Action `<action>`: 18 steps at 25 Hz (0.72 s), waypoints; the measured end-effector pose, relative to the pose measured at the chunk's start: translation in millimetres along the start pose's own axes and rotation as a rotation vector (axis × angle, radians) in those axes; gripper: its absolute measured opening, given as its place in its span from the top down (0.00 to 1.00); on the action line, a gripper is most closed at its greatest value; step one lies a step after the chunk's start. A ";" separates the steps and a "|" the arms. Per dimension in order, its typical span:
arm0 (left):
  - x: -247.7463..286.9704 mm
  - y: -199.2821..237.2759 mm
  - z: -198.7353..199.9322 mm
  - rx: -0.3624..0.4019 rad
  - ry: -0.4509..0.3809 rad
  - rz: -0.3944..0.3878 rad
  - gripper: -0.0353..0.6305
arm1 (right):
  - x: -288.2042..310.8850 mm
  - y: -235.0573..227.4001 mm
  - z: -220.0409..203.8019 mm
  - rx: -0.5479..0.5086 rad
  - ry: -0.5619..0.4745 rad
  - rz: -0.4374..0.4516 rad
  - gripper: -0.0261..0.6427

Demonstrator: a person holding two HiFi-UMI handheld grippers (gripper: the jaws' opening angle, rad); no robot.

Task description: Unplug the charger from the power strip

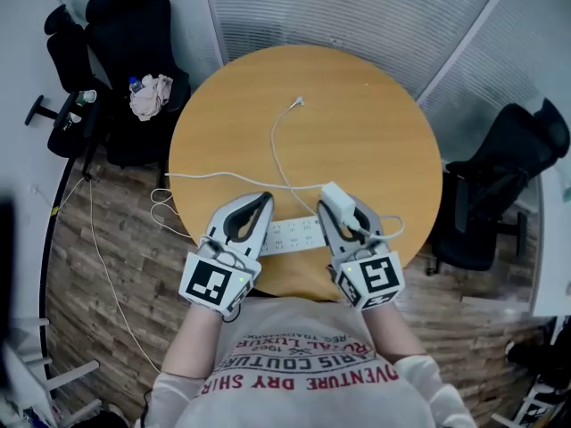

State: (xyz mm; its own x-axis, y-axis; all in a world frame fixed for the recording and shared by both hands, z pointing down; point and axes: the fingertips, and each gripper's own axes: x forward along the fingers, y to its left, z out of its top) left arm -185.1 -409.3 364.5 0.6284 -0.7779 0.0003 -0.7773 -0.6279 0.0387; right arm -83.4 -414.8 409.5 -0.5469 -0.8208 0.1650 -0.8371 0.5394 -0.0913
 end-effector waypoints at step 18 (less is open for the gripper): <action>-14.7 -1.1 -2.1 0.015 -0.011 0.017 0.90 | -16.4 8.2 17.3 0.009 -0.063 0.028 0.73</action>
State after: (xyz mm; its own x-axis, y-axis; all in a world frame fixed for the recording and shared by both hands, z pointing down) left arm -193.3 -397.2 366.6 0.6146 -0.7888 -0.0098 -0.7885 -0.6146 0.0234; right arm -81.5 -400.3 389.1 -0.5700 -0.8155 0.1003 -0.8211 0.5611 -0.1043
